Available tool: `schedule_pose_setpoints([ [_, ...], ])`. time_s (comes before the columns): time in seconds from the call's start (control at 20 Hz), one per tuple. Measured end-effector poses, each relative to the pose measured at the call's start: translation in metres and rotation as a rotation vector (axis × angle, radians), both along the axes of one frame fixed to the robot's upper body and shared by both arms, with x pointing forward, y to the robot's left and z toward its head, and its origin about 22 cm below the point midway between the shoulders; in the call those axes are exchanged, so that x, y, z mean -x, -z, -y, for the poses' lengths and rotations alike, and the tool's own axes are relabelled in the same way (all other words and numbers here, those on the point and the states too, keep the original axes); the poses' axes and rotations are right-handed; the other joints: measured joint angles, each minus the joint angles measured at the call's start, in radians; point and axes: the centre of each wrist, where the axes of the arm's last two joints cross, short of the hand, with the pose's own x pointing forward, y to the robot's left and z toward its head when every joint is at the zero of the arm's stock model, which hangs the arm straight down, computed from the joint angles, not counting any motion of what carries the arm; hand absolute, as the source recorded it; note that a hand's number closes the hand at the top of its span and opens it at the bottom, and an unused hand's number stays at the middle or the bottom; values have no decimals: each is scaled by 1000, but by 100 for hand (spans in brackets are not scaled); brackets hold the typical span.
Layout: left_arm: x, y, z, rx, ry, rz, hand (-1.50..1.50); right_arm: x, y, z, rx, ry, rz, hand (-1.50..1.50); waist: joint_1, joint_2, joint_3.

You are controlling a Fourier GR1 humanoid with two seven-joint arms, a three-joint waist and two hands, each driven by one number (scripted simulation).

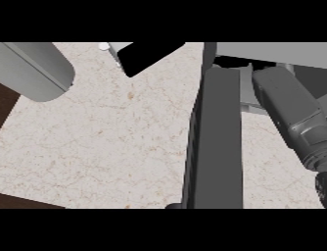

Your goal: Pick up the milk, place it into the microwave and close the microwave

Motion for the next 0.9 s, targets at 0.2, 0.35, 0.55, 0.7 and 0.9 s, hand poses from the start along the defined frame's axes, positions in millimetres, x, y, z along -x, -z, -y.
schedule_pose_setpoints([
  [0.2, 1, 11, 4, 6, 9, -27, -150, 1, 2, -2, -36, 17, 7, -150, -14, -4, 0],
  [0.35, 5, 18, 9, 7, 9, -37, -150, 4, 9, 7, -28, 0, -3, -150, -30, -16, -1],
  [0.55, 10, 28, 16, 11, 30, -45, -150, 10, 23, 21, -49, -14, -9, -150, -52, -32, -3],
  [0.7, 7, 37, 25, 25, 71, -43, -150, 15, 33, 29, -76, -43, -20, -150, -70, -40, -4],
  [0.9, 8, 51, 35, 29, 144, -61, -150, 21, 43, 40, -178, -132, -37, -150, -90, -50, -4],
])
